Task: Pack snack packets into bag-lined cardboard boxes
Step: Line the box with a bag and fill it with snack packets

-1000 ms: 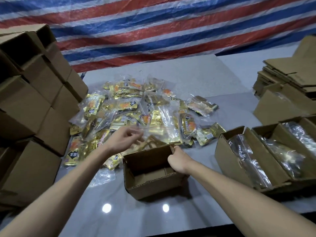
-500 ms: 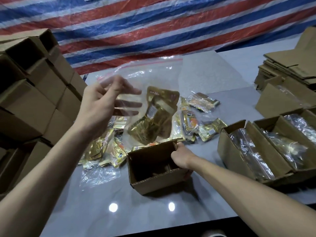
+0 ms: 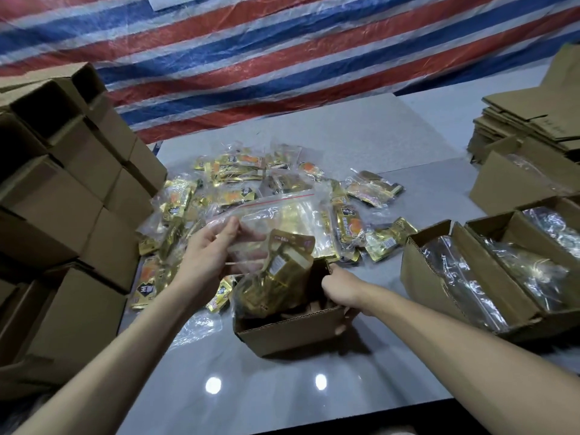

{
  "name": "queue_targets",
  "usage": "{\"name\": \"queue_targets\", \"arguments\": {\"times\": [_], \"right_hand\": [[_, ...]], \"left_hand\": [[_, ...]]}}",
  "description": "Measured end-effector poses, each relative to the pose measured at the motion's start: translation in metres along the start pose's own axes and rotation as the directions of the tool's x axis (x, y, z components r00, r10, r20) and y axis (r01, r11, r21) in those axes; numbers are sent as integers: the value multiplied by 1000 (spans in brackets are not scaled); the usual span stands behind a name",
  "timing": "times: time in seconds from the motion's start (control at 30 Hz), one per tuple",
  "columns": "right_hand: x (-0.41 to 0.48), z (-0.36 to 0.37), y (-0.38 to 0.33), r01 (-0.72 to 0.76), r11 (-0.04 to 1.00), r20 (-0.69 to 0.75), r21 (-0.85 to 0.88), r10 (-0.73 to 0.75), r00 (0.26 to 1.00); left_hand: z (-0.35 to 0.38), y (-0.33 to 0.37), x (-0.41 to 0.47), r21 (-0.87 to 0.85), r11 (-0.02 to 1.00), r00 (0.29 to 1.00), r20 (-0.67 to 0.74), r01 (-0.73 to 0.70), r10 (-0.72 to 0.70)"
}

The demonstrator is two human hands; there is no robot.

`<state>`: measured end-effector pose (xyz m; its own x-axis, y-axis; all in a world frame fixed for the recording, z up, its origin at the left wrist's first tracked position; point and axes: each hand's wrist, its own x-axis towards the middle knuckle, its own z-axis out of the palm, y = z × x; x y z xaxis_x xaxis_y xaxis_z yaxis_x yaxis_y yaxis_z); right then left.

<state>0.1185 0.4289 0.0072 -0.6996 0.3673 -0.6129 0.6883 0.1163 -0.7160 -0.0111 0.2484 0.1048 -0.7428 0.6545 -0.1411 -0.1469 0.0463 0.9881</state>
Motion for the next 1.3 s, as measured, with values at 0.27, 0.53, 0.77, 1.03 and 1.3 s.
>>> {"name": "queue_targets", "arguments": {"times": [0.27,0.53,0.77,1.03,1.3], "right_hand": [[-4,-9,-2,-22,999,-3,42,22,1000],[-9,-15,8,-117,976,31,186,113,993],[-2,-5,4,-137,971,70,197,125,990],[-3,-5,3,-138,968,89,212,121,989],[6,-3,5,-119,974,69,192,108,992]], "left_hand": [[8,-13,10,-143,985,995,57,93,-86],[5,-31,14,366,929,980,200,-60,-15],[-8,-44,8,782,601,938,311,-163,-150],[-20,-33,2,339,900,909,214,275,-358],[1,-62,10,961,275,996,52,-28,-79]]}}
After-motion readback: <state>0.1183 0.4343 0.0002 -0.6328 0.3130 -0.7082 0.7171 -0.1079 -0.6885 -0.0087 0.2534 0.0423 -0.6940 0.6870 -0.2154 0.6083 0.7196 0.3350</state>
